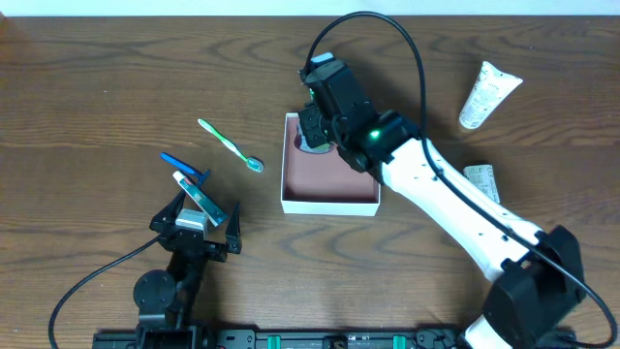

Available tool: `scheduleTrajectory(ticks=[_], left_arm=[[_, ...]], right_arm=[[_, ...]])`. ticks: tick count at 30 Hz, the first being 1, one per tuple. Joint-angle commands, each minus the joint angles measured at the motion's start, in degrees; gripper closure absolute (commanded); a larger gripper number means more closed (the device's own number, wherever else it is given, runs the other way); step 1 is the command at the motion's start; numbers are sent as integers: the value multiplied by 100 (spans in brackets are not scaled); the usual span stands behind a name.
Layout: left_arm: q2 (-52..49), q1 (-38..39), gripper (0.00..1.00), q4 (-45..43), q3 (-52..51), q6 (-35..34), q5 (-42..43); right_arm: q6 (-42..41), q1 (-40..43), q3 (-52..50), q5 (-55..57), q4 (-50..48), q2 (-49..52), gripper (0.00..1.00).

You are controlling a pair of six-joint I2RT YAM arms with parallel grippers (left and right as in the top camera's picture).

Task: Pack container
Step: 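Lift the soap bottle and lower it into the box's back-left corner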

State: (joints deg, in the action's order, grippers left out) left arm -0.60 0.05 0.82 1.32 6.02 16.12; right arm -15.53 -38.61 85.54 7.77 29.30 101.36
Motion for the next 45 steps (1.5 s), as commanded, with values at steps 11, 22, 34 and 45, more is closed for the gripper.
scheduleTrajectory(ticks=[11, 22, 34, 45], left_arm=[[31, -20, 2, 190, -109, -7, 15], [31, -20, 2, 190, -109, -7, 15], [31, -20, 2, 190, -109, -7, 15], [31, -20, 2, 190, -109, -7, 15]], right_arm=[[-671, -46, 136, 328, -568, 525, 97], [-562, -44, 136, 404, -647, 640, 96], [-350, -46, 136, 262, -835, 944, 94], [-146, -46, 136, 170, -988, 966, 49]])
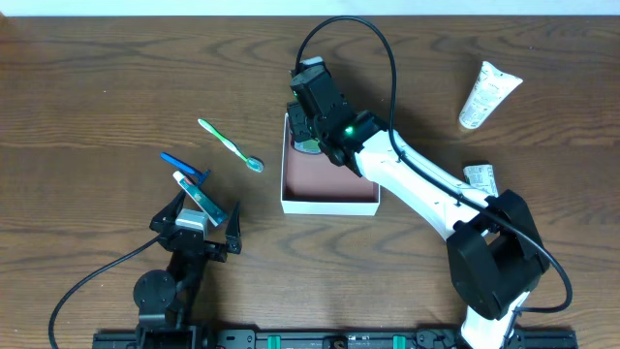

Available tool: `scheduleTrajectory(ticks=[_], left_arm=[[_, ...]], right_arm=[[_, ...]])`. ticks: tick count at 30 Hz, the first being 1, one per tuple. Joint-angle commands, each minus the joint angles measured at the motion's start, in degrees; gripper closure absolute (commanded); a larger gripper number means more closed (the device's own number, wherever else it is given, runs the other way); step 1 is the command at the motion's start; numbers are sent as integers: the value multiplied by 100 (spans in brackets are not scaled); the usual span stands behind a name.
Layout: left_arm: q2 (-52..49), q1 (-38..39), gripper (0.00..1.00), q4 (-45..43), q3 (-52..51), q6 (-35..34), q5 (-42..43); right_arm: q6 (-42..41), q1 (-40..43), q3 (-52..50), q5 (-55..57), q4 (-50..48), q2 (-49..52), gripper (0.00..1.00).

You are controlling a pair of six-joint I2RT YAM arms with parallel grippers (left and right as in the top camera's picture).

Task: Pack container
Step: 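Lift the soap bottle and lower it into the box's back-left corner, then release the bottle and move the right gripper to the white lotion tube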

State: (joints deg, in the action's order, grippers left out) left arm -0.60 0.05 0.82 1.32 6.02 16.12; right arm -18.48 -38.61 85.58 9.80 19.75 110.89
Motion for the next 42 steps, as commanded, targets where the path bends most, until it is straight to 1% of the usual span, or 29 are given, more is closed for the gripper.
scheduleTrajectory(ticks=[1, 5, 10, 14, 18, 20, 23, 24, 27, 31, 34, 37, 42], left_arm=[[31, -20, 2, 190, -109, -7, 15], [31, -20, 2, 190, -109, -7, 15], [31, -20, 2, 190, -109, -7, 15], [31, -20, 2, 190, -109, -7, 15], [31, -20, 2, 190, -109, -7, 15], [31, -20, 2, 190, -109, -7, 15], [31, -20, 2, 190, -109, -7, 15], [31, -20, 2, 190, -109, -7, 15], [31, -20, 2, 190, -109, -7, 15], [31, -20, 2, 190, -109, -7, 15], [31, -20, 2, 190, -109, -7, 15], [31, -20, 2, 190, -109, -7, 15], [31, -20, 2, 190, -109, -7, 15]], right_arm=[[168, -46, 131, -63, -48, 13, 47], [258, -46, 131, -87, -118, 13, 43], [448, -44, 249, -107, -205, -50, 32], [535, -44, 503, -125, -61, -243, 26], [638, -15, 833, -81, 310, -581, 22], [634, 46, 946, -2, 540, -793, 16], [629, 245, 1027, 173, 903, -1165, 4], [632, 361, 1029, 240, 1034, -1309, 1], [634, 809, 1029, 435, 1447, -1711, 1], [636, 1768, 1029, 481, 2004, -2138, 1], [682, 2400, 1029, 431, 2229, -2240, 1], [1043, 2983, 1016, 190, 2341, -2218, 1], [1399, 3657, 986, 190, 2385, -2090, 1]])
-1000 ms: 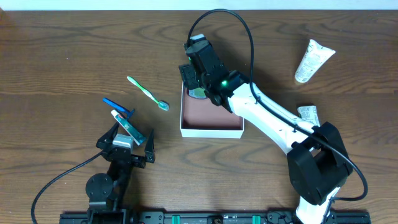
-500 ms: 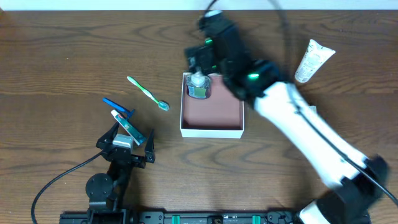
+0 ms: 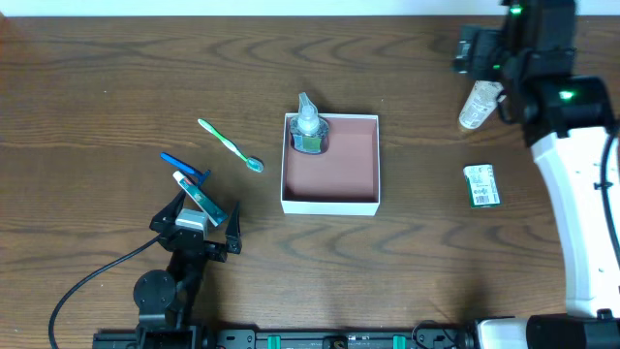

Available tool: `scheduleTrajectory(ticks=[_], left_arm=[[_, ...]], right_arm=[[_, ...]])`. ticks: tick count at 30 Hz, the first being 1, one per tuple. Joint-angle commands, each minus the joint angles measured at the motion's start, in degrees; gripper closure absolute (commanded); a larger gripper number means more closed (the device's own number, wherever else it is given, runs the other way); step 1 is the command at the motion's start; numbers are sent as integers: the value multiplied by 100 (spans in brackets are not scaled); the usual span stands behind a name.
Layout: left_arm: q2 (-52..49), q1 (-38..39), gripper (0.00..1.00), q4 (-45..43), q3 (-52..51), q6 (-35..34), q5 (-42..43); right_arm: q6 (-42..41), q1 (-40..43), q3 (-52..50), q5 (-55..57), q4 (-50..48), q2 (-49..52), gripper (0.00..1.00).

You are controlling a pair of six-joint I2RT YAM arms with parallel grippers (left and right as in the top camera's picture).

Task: Pack container
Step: 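Release the bottle and move the right gripper to the white lotion tube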

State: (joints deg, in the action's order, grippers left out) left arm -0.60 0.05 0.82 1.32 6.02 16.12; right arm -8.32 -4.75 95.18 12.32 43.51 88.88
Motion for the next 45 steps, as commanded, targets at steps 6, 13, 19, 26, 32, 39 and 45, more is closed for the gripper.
scheduleTrajectory(ticks=[6, 13, 19, 26, 32, 39, 45], left_arm=[[31, -20, 2, 190, -109, -7, 15], [31, -20, 2, 190, -109, -7, 15], [31, -20, 2, 190, -109, -7, 15], [31, -20, 2, 190, -109, -7, 15], [31, -20, 2, 190, -109, -7, 15], [31, -20, 2, 190, -109, -7, 15], [31, -20, 2, 190, -109, -7, 15]], right_arm=[[481, 890, 20, -142, 26, 398, 1], [944, 1478, -107, -1401, 37, 966, 1], [1502, 1530, -109, -2190, -22, 1386, 1], [1572, 1519, -109, -2507, -114, 1572, 7], [1569, 1519, -125, -2647, -131, 1582, 26], [1569, 1519, -267, -2717, -170, 1626, 46], [1567, 1519, -315, -2741, -175, 1626, 77]])
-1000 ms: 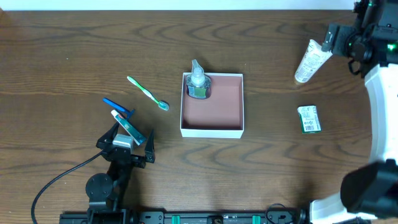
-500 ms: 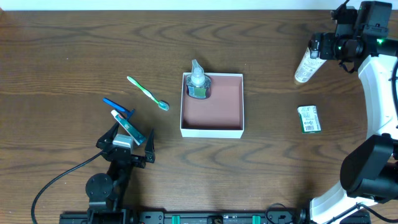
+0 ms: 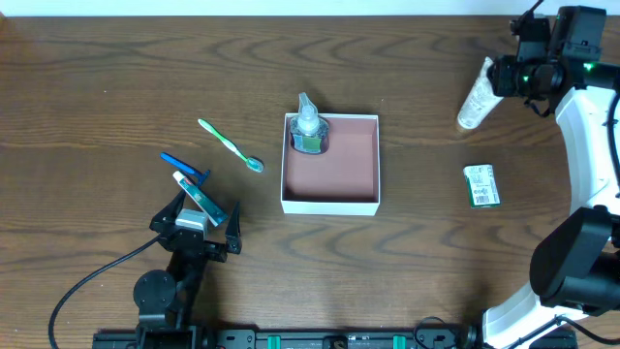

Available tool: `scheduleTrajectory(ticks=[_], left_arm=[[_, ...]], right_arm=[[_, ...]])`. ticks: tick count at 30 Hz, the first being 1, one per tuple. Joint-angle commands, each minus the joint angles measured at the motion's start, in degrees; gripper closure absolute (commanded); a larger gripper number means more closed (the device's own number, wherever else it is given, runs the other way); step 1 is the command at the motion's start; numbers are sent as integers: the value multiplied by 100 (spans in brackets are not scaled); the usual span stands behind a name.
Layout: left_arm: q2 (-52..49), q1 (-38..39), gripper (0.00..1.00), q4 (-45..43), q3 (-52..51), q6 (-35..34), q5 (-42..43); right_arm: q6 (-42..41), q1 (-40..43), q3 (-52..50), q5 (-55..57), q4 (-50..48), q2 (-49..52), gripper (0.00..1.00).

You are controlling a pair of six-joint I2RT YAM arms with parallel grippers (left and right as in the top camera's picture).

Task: Pack container
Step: 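Release the bottle and move the right gripper to the white lotion tube, then grasp the lotion tube and place it upright beside the soap bottle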

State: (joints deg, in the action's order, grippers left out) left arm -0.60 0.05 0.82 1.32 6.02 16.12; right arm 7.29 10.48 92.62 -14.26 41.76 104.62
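A white box with a red-brown floor [image 3: 351, 165] sits mid-table. A small clear bottle with a green label [image 3: 308, 132] stands in its far left corner. To the left lie a green toothbrush [image 3: 231, 144], a blue razor [image 3: 183, 164] and a small teal-and-white tube [image 3: 200, 200]. A white tube [image 3: 477, 95] lies at the far right, with a green packet [image 3: 481, 185] nearer the front. My right gripper [image 3: 498, 76] hovers open at the white tube's far end. The left gripper [image 3: 198, 227] rests open just below the small tube.
The right arm's white links [image 3: 587, 145] run down the table's right edge. The left arm's base and black cable [image 3: 97, 276] sit at the front left. Bare wood lies between the box and the white tube.
My right gripper has shifted from beyond the white tube's far left side to its upper right end. The bottle, box and left arm have not moved.
My right gripper was in the box's far left corner with the bottle, and still there a moment later. Then the bottle stood alone in that corner and the gripper was away at the far right by the white tube, where it now hovers.
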Motion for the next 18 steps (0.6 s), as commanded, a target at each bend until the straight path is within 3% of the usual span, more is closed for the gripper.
scheduleTrajectory(ticks=[1, 4, 18], left_arm=[[31, -20, 2, 190, -109, -7, 15], [31, -20, 2, 190, -109, -7, 15], [31, -20, 2, 190, -109, -7, 15]], right_arm=[[7, -4, -59, -83, 2, 52, 81], [-50, -4, -59, -81, 26, 52, 99], [-299, -190, 76, -267, 26, -492, 99]])
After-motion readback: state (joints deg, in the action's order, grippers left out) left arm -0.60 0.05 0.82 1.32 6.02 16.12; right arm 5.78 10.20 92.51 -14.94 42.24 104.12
